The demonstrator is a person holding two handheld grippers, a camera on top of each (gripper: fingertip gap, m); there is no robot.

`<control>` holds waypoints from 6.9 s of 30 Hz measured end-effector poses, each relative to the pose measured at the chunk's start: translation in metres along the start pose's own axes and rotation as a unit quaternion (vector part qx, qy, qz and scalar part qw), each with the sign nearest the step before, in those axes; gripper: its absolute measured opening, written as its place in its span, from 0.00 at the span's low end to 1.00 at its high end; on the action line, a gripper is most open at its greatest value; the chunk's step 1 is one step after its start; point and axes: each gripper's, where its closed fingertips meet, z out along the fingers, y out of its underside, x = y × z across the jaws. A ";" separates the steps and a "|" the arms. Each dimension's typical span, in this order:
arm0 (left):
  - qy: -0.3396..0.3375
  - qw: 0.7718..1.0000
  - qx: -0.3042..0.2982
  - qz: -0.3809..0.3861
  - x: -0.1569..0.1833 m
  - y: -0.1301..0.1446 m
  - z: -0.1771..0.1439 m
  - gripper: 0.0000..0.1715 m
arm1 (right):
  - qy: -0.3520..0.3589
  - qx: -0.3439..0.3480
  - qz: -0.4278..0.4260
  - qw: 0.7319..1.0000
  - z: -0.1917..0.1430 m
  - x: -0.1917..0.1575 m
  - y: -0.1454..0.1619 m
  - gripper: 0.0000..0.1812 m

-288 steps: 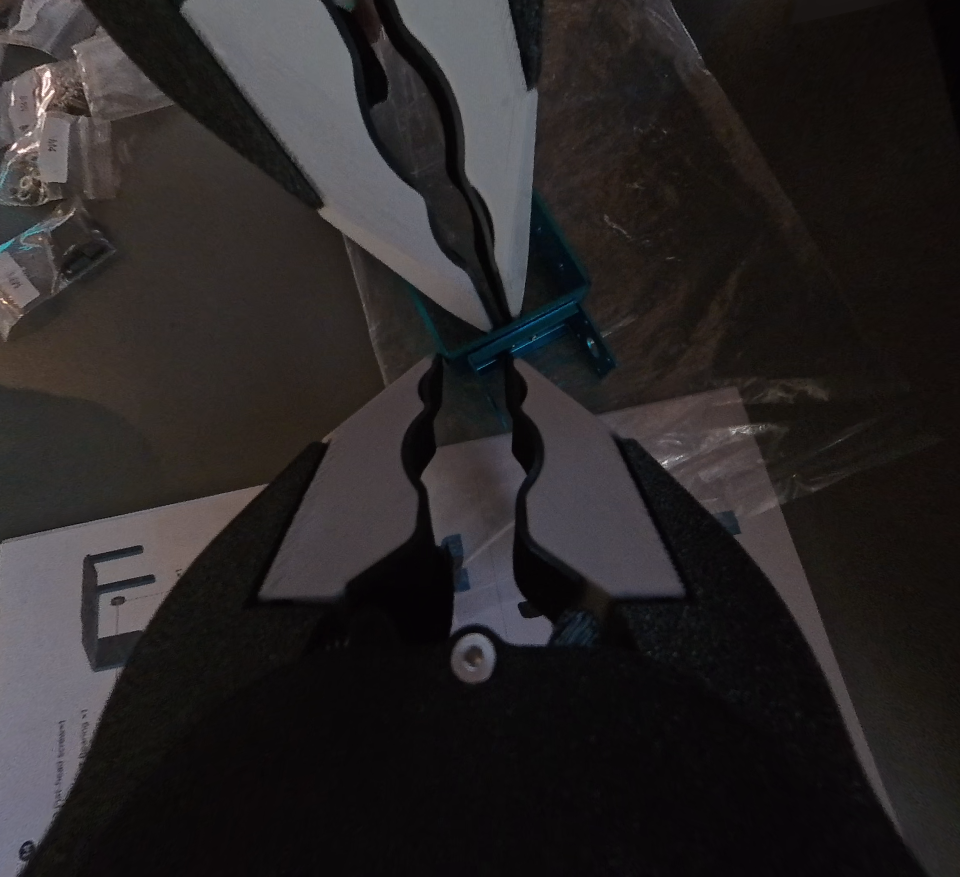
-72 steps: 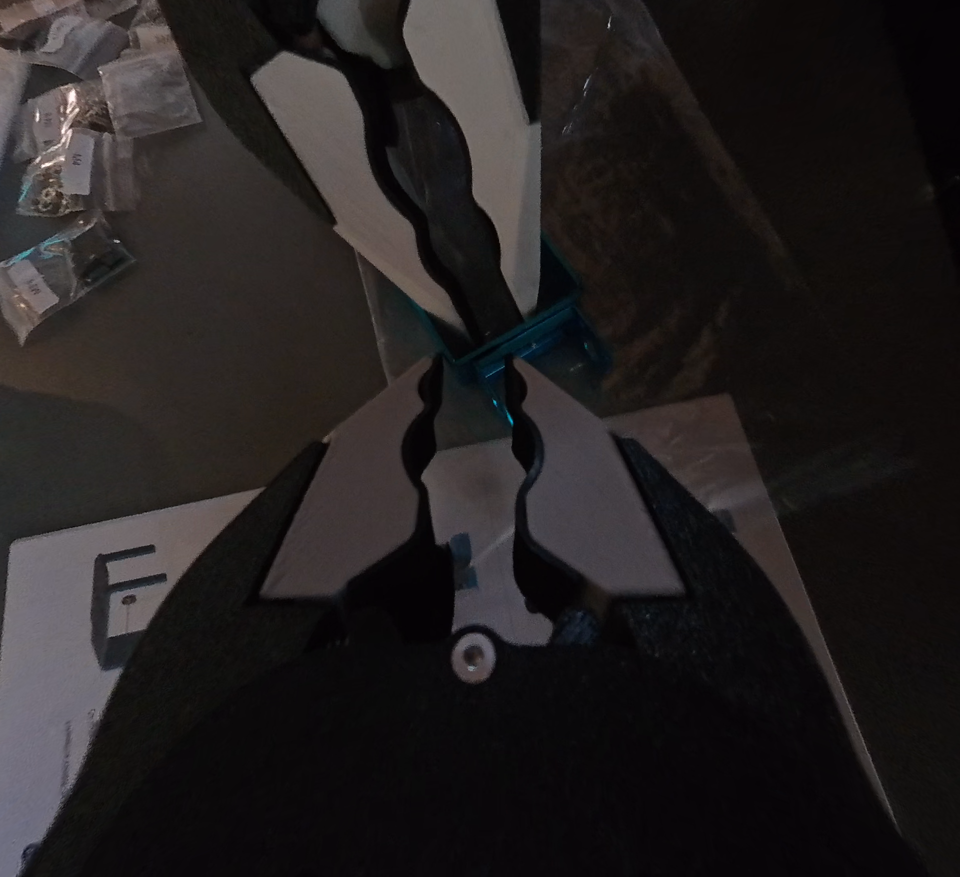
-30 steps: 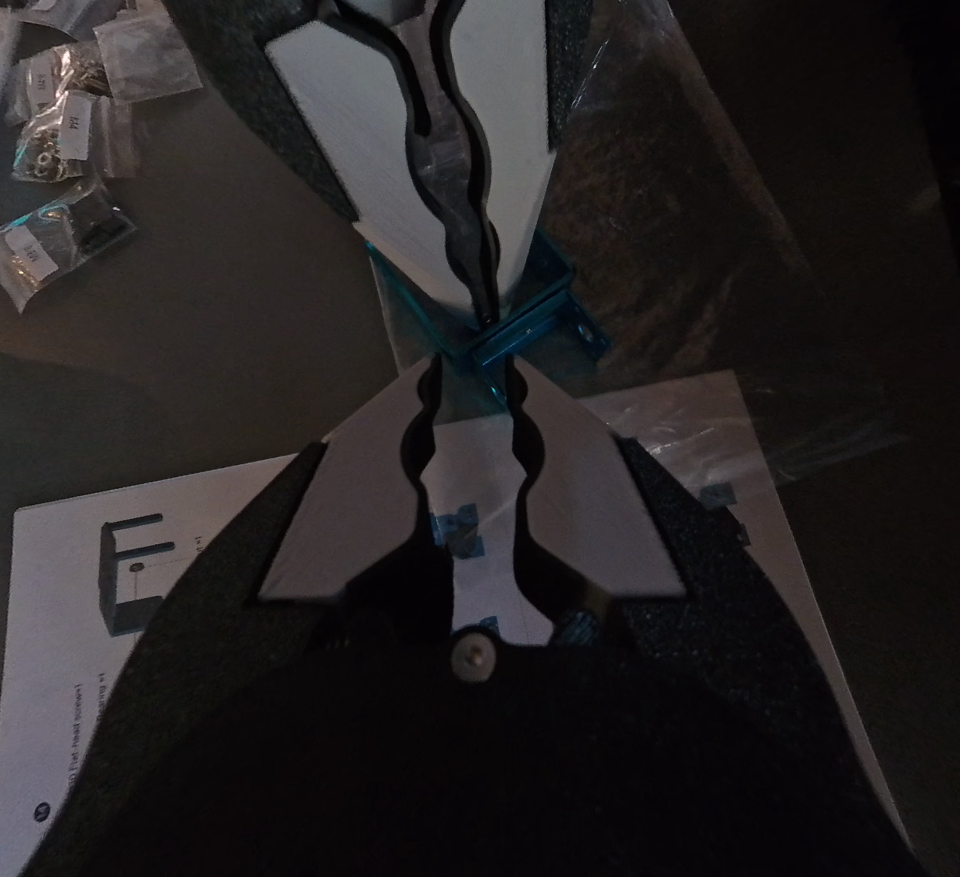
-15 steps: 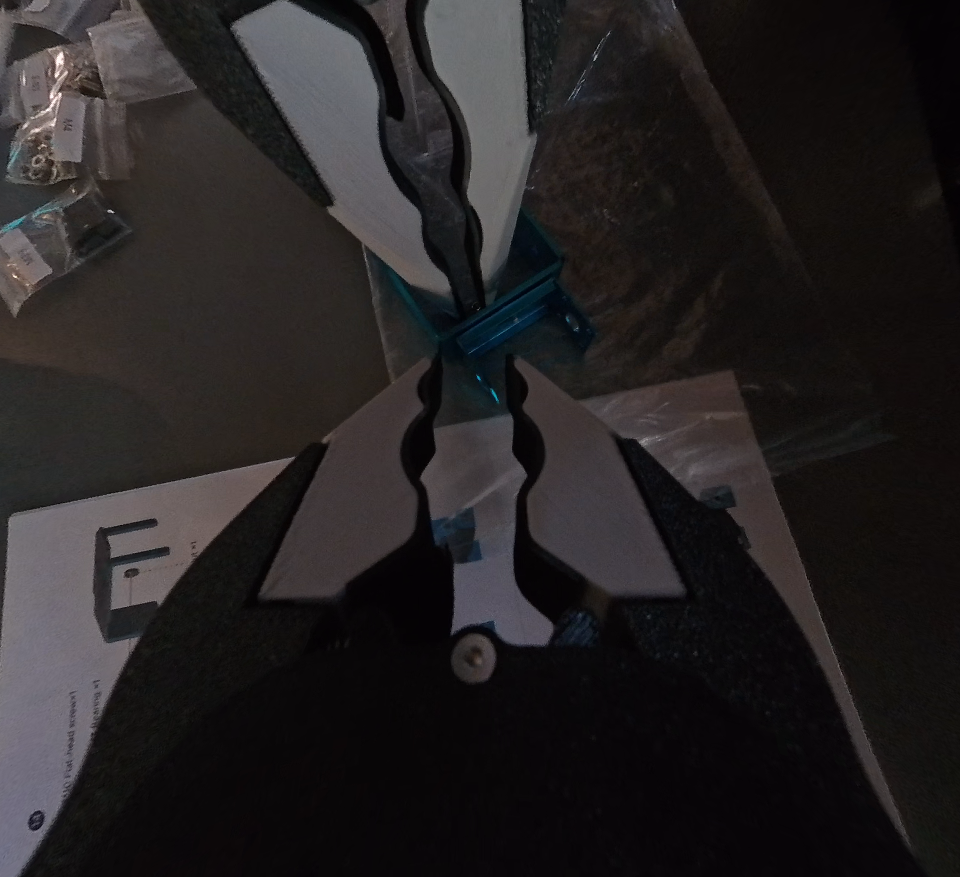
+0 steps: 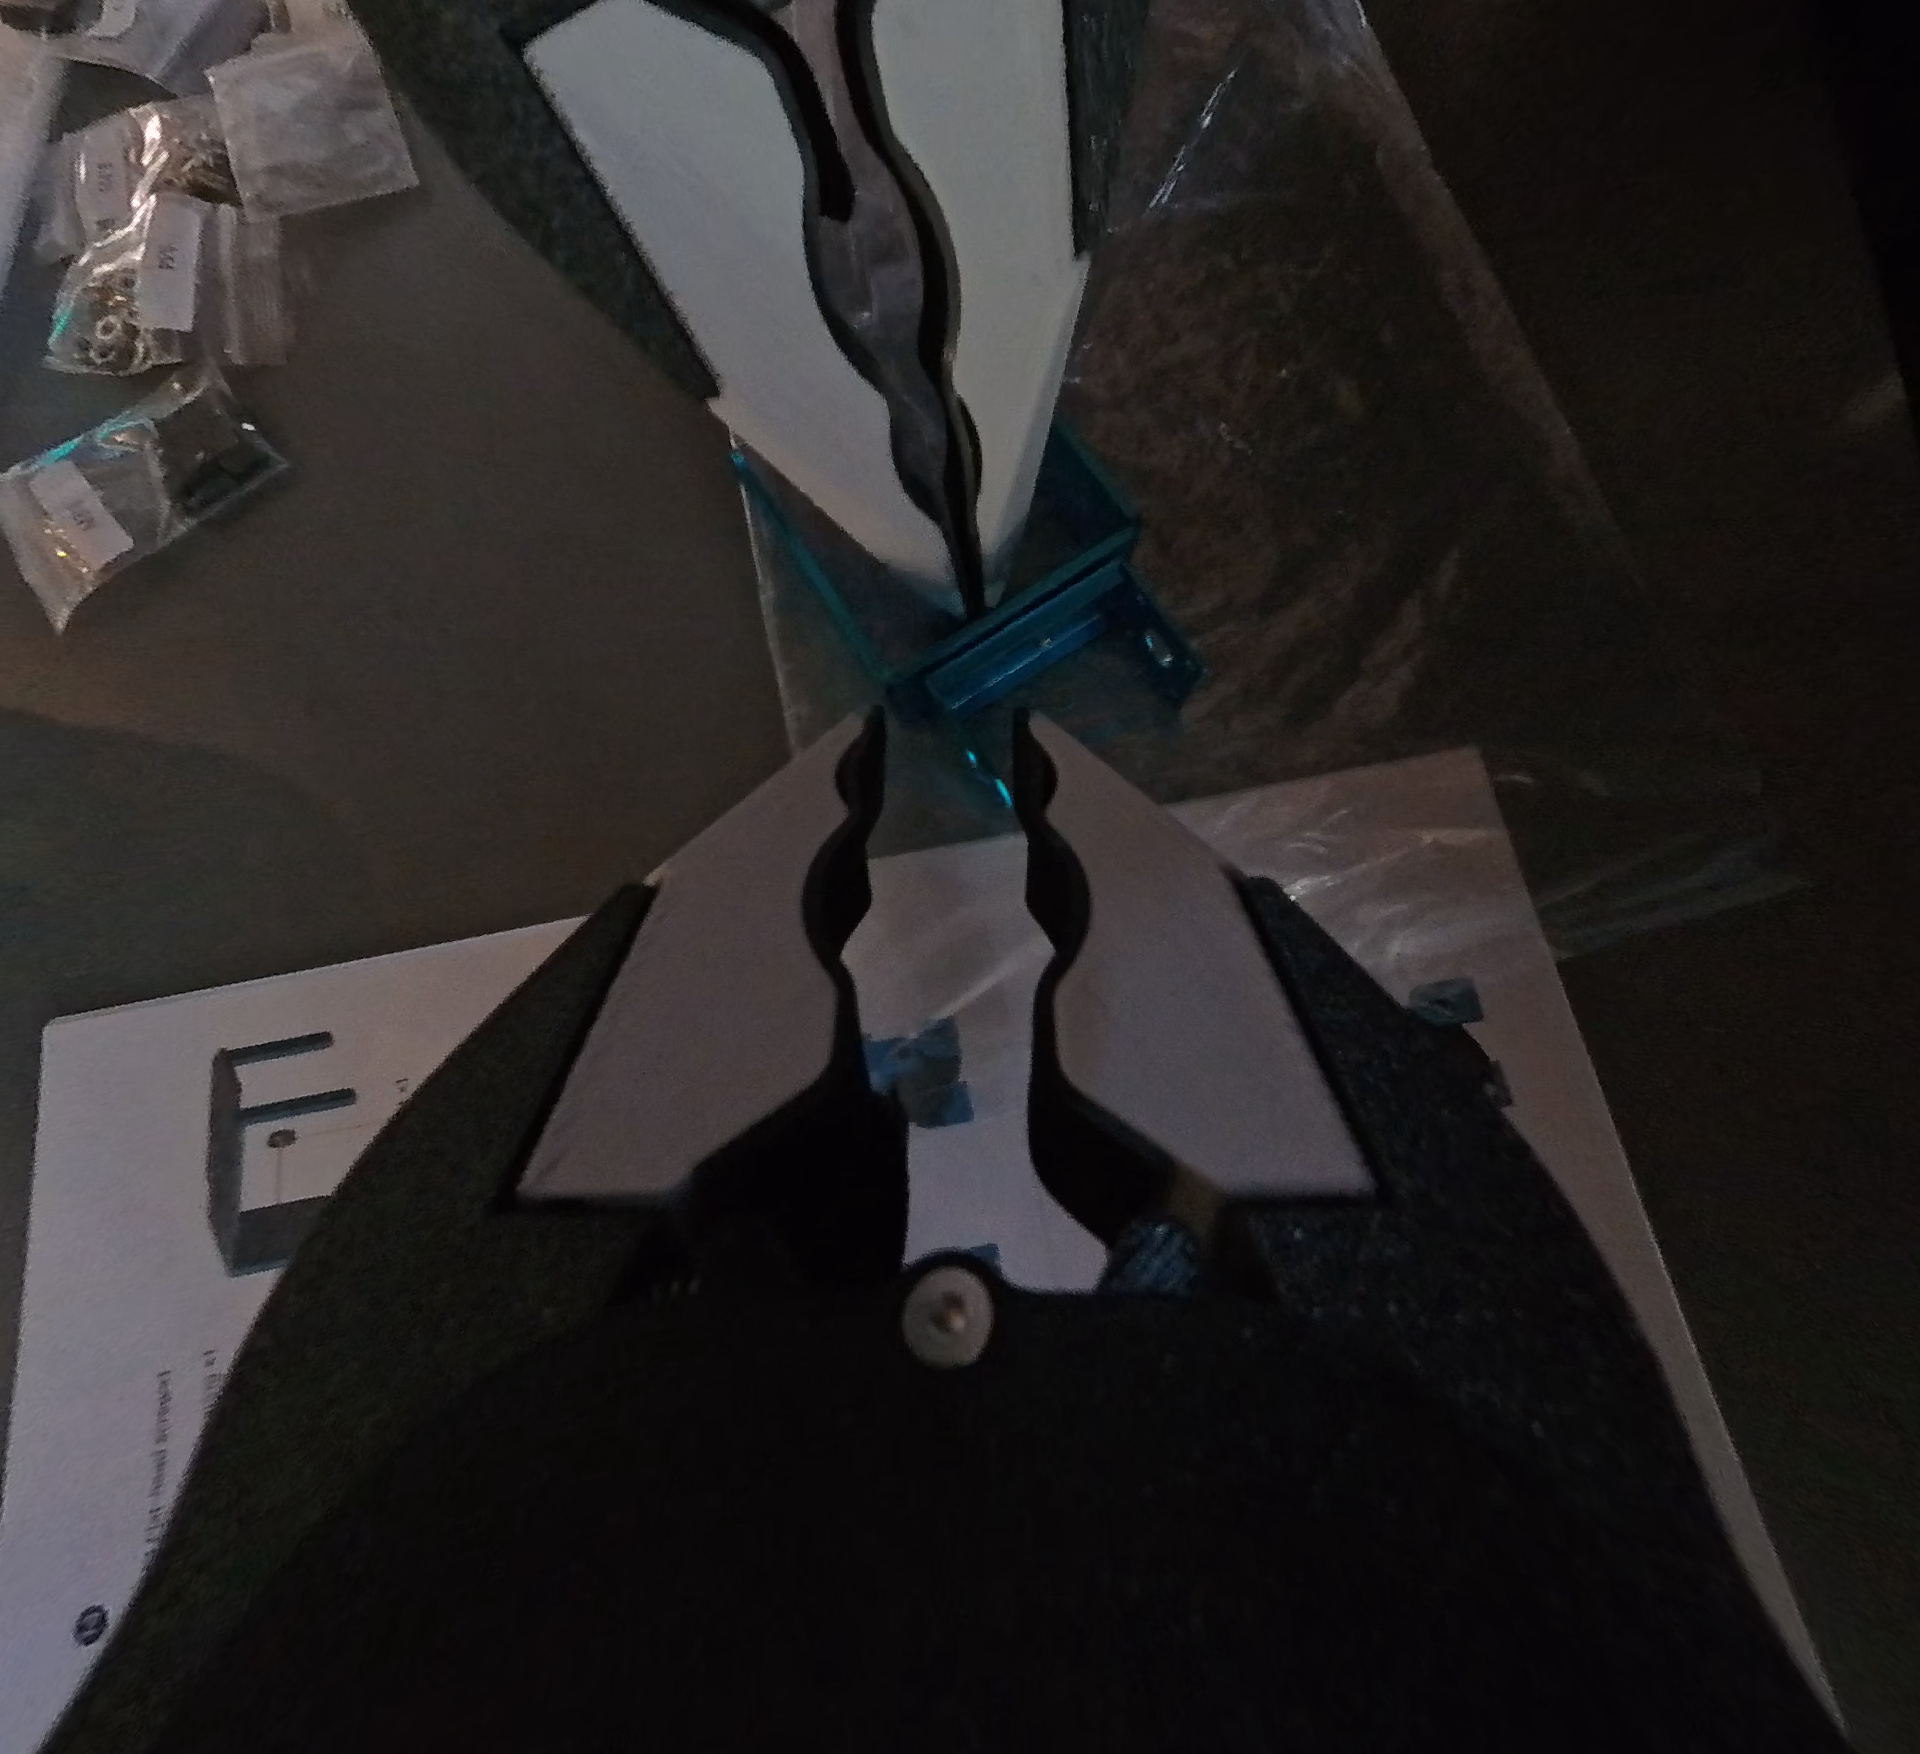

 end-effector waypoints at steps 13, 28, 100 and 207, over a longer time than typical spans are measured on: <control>-0.002 1.000 -0.001 0.002 -0.001 0.001 0.002 0.14 | 0.016 -0.013 -0.036 0.999 -0.005 0.001 -0.004 0.02; 0.011 1.000 0.008 -0.014 -0.001 -0.001 -0.002 0.14 | -0.028 -0.109 -0.093 0.989 0.001 0.000 0.002 0.05; -0.006 1.000 0.019 0.001 -0.002 -0.005 0.004 0.16 | 0.026 -0.055 0.061 0.996 -0.013 0.004 0.021 0.06; -0.020 1.000 0.005 0.018 -0.001 -0.004 0.009 0.13 | -0.009 0.001 -0.004 1.000 0.001 -0.001 -0.002 0.04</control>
